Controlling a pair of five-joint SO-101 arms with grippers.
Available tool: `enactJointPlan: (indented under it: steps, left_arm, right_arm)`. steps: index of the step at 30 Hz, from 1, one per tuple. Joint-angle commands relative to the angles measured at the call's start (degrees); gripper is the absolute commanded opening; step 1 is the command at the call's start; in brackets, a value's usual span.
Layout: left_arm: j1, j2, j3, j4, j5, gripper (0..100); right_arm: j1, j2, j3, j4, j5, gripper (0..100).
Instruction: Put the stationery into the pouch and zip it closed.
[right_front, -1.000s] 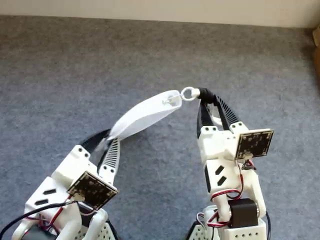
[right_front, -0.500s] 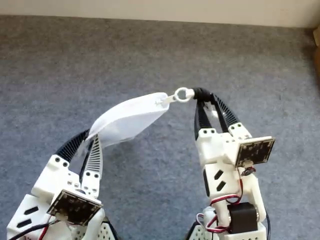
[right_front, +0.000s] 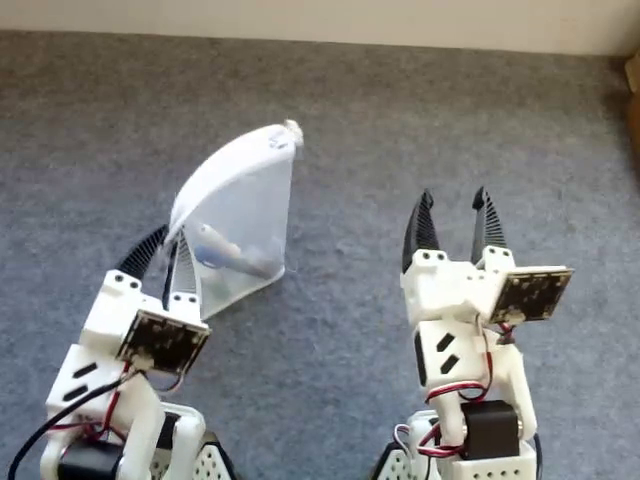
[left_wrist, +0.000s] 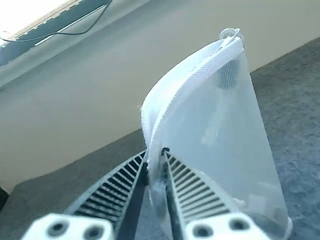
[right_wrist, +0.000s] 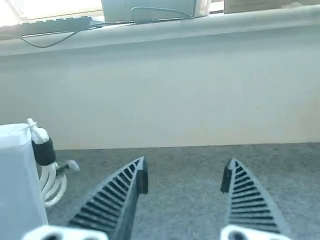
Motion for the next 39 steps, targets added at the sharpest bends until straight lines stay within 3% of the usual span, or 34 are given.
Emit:
enactJointPlan:
  steps: [1, 8, 12, 18, 32, 39]
  left_arm:
    - [-4.00, -0.22, 1.80, -7.91, -0.35, 1]
    - [-11.12, -0.22, 5.93, -22.95, -0.62, 1]
    - [-11.74, -0.13, 6.90, -27.87, -0.62, 1]
    - [-9.19, -0.13, 9.80, -27.60, -0.53, 1]
    - [10.42, -0.13, 21.49, -25.49, -0.70, 5]
    - [12.09, -0.22, 21.58, -20.31, -0.35, 11]
  right_arm:
    - [-0.13, -1.45, -0.22, -1.80, -0.88, 22.8]
    - [-0.13, -1.36, 5.58, -9.71, -0.62, 22.8]
    - [-0.13, -1.36, 5.76, -9.80, -0.62, 22.8]
    - [-0.13, -1.36, 5.85, -9.80, -0.62, 22.8]
    - [-0.13, -1.36, 5.93, -9.80, -0.62, 22.8]
    - [-0.13, -1.36, 5.93, -9.89, -0.62, 22.8]
